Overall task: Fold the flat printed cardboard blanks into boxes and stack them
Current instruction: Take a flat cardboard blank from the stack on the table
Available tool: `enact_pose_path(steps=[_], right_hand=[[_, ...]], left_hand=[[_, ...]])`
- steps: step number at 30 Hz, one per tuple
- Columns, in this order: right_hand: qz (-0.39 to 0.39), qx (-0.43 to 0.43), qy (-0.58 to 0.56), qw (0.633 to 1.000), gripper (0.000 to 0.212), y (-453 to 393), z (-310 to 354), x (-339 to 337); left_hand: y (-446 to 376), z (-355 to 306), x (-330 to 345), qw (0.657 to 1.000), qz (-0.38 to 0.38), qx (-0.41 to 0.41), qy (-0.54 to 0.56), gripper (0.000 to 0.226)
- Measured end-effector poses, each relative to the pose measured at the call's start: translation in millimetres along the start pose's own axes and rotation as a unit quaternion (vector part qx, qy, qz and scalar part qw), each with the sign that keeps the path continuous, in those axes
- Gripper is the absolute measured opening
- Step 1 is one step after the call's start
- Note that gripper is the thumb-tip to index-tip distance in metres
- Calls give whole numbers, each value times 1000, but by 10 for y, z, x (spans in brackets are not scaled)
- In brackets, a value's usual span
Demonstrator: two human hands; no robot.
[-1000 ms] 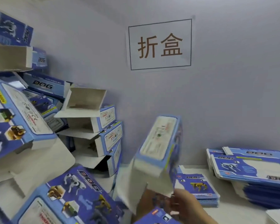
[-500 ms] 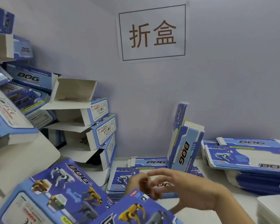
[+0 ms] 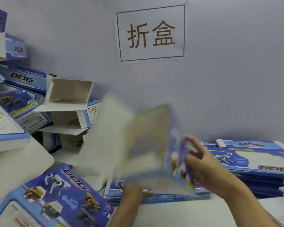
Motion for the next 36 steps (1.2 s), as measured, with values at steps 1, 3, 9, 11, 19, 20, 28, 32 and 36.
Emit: enact_pose_path(steps=[1, 3, 9, 11, 19, 20, 28, 32, 36], right_hand=[[-64, -38, -92, 993, 42, -19, 8, -155], [-178, -105, -237, 949, 31, -36, -13, -419], [-394, -143, -308, 854, 60, 11, -146, -558], [-424, -149, -309, 838, 55, 16, -159, -594], [-515, -150, -293, 791, 70, -22, -237, -819], [-534, -149, -292, 779, 67, -30, -257, -832], [-474, -166, -369, 782, 89, -149, -397, -789], [-403, -113, -381, 824, 120, -274, -604, -773], [-477, -111, -314, 814, 100, -169, -489, -517]], left_hand=[[8, -48, 23, 998, 16, 40, -54, 14], [39, -127, 207, 976, 56, 110, -180, 43], [-226, -208, 1084, 948, 25, 69, -308, 148], [-336, -91, 1324, 932, 60, 51, -353, 153], [-565, 178, 1425, 911, 21, 70, -407, 109], [-548, 132, 1345, 905, 17, 93, -415, 108], [-455, -1647, 697, 747, -17, 436, -501, 95], [-605, -2961, 387, 477, -102, 597, -636, 91], [-1020, -3729, -268, 352, -72, 478, -802, 89]])
Point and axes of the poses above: each hand's wrist, its own y-axis away from the middle knuckle, its own x-axis out of the palm, z = x × y, the point moved 3 cm from there along -y, towards the middle knuckle, and after that the axes turned 13 degrees about x, right-handed, at the moved point
